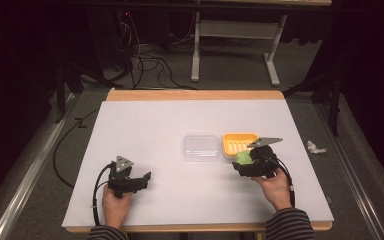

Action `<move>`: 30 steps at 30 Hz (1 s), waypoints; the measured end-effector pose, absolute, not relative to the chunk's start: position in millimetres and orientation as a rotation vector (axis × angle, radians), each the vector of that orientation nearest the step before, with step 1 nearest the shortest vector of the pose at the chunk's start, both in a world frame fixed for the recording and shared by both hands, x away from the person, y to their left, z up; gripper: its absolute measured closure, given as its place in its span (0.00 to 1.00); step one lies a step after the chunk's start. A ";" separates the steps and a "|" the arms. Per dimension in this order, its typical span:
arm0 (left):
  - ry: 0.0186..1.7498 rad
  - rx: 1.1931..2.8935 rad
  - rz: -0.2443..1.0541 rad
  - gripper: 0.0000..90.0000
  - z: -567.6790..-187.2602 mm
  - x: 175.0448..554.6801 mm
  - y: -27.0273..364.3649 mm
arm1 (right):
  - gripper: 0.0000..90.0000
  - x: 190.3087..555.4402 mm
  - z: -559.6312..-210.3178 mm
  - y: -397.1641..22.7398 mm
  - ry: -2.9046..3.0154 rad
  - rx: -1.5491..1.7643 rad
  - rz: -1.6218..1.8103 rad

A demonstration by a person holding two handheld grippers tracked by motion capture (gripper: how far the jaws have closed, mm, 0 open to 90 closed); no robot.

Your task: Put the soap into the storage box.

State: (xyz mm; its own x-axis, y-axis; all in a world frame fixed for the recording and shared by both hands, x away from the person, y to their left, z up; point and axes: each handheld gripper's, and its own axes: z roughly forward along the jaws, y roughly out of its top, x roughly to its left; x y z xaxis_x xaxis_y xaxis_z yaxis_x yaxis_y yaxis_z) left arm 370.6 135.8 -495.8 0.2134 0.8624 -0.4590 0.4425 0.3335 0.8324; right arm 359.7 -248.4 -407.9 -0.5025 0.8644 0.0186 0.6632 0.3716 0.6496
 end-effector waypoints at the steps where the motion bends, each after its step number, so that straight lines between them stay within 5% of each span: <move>1: 1.413 1.288 0.446 0.17 -495.8 370.6 135.8 | 0.30 362.5 -407.1 -249.8 2.308 1.347 0.871; 30: 1.413 1.289 0.440 0.17 -495.3 370.2 136.5 | 0.30 395.4 -397.6 -254.9 2.251 1.424 0.849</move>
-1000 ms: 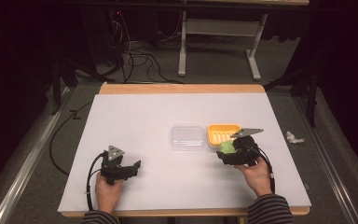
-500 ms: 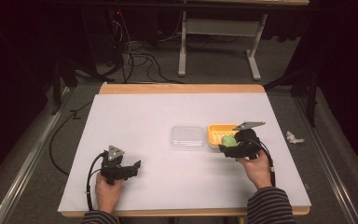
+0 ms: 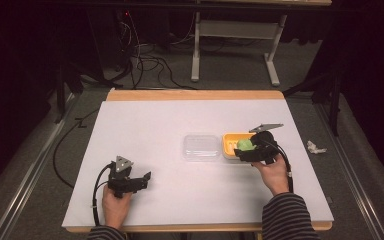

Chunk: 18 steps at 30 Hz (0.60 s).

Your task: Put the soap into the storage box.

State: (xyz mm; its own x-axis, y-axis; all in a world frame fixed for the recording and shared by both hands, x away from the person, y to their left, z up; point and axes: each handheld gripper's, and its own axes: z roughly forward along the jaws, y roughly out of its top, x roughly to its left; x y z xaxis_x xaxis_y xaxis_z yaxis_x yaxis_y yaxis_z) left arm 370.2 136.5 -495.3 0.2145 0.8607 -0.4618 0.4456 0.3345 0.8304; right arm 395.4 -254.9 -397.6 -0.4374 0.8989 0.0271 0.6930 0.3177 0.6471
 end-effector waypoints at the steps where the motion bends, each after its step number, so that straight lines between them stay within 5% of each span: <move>1: 1.413 1.289 0.440 0.17 -495.3 370.2 136.5 | 0.30 396.5 -398.0 -255.0 2.247 1.429 0.849; 18: 1.415 1.285 0.442 0.17 -495.5 370.5 136.2 | 0.30 414.8 -406.1 -263.0 2.196 1.504 0.799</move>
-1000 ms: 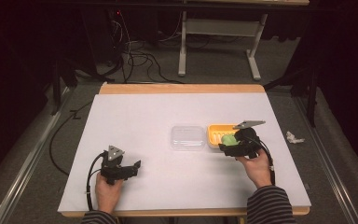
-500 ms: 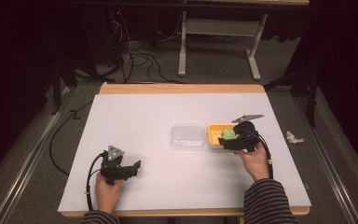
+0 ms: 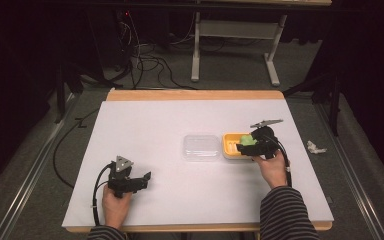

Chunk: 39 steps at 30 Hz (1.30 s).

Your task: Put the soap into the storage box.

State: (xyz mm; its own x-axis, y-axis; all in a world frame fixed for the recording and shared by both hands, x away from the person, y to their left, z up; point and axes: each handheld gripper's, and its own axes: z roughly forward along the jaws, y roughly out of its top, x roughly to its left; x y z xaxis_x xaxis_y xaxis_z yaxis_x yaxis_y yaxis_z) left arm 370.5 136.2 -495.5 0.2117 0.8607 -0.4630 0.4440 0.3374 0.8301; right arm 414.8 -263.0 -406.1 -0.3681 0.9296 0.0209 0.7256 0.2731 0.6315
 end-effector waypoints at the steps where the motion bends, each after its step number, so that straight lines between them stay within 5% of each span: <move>1: 1.414 1.283 0.442 0.17 -495.6 370.6 136.0 | 0.30 415.5 -406.4 -262.8 2.193 1.507 0.796; 39: 1.414 1.284 0.439 0.17 -495.5 370.6 136.3 | 0.30 444.6 -434.5 -249.7 2.165 1.576 0.656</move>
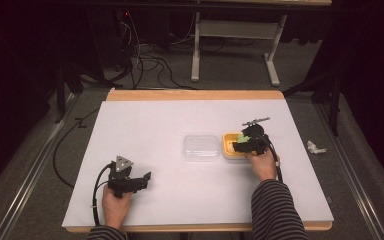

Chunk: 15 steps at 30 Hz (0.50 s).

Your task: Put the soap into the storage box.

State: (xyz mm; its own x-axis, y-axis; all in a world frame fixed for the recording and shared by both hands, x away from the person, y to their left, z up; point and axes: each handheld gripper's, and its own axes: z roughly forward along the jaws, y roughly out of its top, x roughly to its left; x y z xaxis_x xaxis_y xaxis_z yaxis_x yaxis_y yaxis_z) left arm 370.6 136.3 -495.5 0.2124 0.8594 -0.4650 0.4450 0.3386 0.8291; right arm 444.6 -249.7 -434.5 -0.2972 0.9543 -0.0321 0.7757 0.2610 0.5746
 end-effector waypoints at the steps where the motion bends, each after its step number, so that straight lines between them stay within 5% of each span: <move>1: 1.415 1.284 0.437 0.17 -495.5 370.6 136.3 | 0.30 444.6 -434.5 -249.7 2.165 1.576 0.656; 15: 1.413 1.285 0.437 0.17 -495.3 370.3 136.6 | 0.30 448.2 -439.8 -248.6 2.173 1.601 0.642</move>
